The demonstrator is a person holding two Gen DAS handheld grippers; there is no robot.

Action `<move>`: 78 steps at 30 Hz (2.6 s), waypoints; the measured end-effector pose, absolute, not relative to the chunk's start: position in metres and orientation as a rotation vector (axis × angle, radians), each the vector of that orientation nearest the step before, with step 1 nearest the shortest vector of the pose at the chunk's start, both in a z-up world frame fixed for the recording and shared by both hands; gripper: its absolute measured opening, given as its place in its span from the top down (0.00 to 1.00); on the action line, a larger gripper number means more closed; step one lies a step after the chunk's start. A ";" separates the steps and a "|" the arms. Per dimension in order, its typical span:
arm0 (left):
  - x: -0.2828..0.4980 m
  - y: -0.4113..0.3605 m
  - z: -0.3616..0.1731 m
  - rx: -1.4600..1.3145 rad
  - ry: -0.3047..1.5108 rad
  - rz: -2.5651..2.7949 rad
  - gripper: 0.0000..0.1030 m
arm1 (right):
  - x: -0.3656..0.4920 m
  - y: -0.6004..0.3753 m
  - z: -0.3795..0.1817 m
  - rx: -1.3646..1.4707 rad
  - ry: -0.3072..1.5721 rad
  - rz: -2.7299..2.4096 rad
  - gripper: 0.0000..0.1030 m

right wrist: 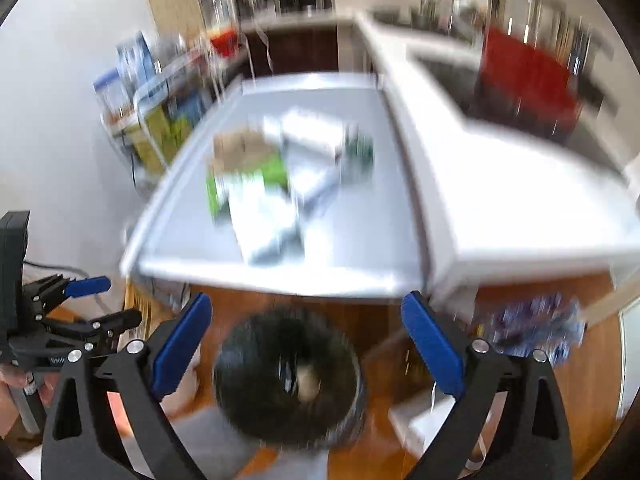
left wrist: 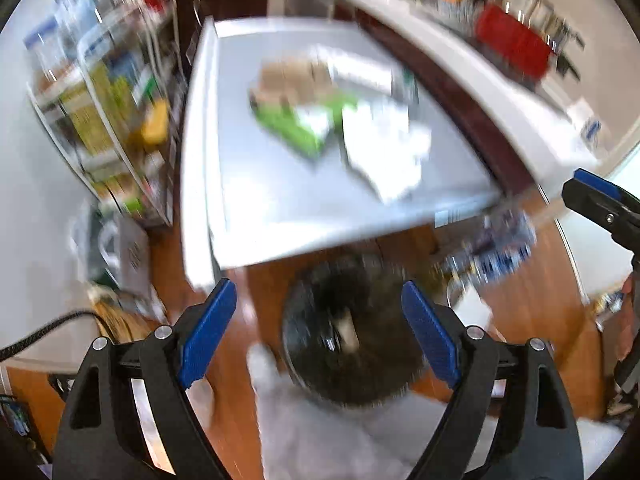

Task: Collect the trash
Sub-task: 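Move both tools back over the table, then grasp the brown egg carton with the left tool while the right tool grasps the white tissue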

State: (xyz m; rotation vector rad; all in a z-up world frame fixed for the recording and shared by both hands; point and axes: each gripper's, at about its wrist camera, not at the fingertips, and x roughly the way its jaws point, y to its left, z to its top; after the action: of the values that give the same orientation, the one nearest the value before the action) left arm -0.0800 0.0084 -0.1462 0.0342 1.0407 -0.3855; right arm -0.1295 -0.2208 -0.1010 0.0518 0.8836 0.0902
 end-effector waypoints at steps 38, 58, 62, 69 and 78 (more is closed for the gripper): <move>0.042 0.037 -0.094 0.041 0.889 -0.233 0.05 | -0.004 -0.172 -0.170 0.128 1.021 0.094 0.04; 0.136 -0.025 -0.178 0.149 1.086 -0.557 0.05 | 0.029 -0.180 -0.221 0.205 1.186 0.091 0.62; 0.153 -0.031 -0.191 0.165 1.118 -0.595 0.05 | 0.025 -0.193 -0.222 0.280 1.189 0.077 0.67; 0.163 -0.035 -0.205 0.151 1.181 -0.669 0.26 | 0.025 -0.199 -0.225 0.310 1.200 0.060 0.69; 0.158 -0.025 -0.194 0.154 1.143 -0.666 0.26 | 0.030 -0.182 -0.215 0.200 1.160 0.040 0.15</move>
State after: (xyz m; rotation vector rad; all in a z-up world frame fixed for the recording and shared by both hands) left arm 0.1582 -0.0250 -0.1937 0.1538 1.1434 -0.6662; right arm 0.0302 -0.1817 -0.2154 0.1999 1.1597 0.0395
